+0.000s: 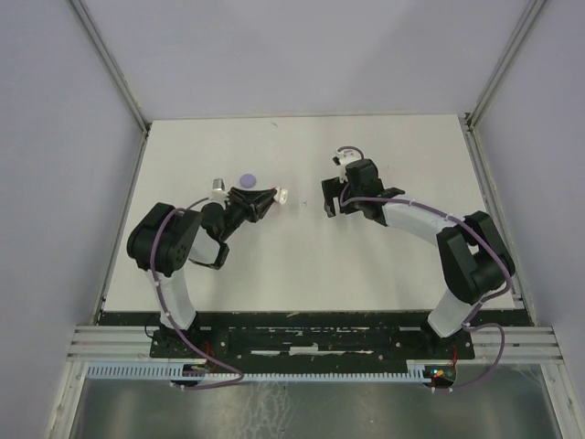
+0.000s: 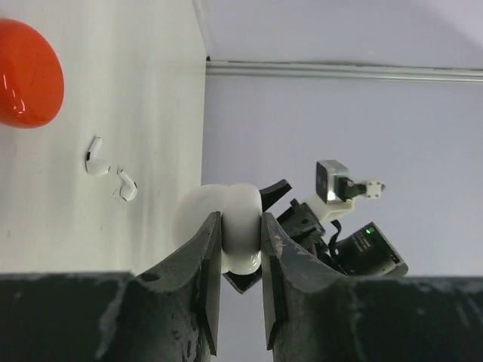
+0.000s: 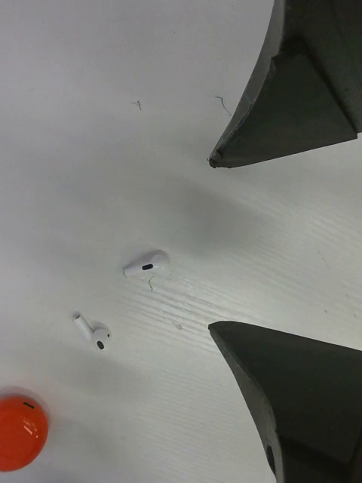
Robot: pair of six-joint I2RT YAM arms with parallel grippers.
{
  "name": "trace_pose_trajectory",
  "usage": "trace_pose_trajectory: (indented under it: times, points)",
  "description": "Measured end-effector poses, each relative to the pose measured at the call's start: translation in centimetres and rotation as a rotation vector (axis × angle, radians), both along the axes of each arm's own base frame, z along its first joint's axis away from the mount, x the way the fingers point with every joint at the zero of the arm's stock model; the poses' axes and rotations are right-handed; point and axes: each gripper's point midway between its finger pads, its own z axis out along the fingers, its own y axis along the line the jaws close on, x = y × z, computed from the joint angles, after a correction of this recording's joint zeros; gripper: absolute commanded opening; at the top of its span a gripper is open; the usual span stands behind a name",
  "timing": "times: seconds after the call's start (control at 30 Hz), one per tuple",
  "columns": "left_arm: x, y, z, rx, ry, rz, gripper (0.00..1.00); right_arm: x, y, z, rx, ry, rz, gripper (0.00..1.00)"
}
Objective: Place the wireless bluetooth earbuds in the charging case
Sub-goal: Open the charging case, then pick up the earbud from the center of the board.
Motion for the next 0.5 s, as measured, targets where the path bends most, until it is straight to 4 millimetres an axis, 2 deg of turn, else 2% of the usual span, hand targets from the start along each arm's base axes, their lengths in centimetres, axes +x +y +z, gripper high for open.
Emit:
trace_pose_trajectory:
  times: [0.1,0.23,0.33,0.5]
  points:
    - [-0.5,1.6,1.1,-0.007,-0.021,0.060,0.03,0.2,0.4,-1.0,-0.034,0.020,-0.007,0.85]
    - [-0.7,3.0,4.3,-0.030,-0.097,0.101,0.03,0.0,1.4,-2.1,-0.083,0.034,0.002,0.81]
    - [-0.8,3.6,5.9,-0.041,-0.137,0.117,0.03,-0.2,2.0,-2.2,-0.108,0.033,0.003,0.74]
    - [-0.8,4.4,5.9,-0.040,-0.137,0.135,0.03,0.8,1.9,-2.0,-0.126,0.018,-0.043,0.66]
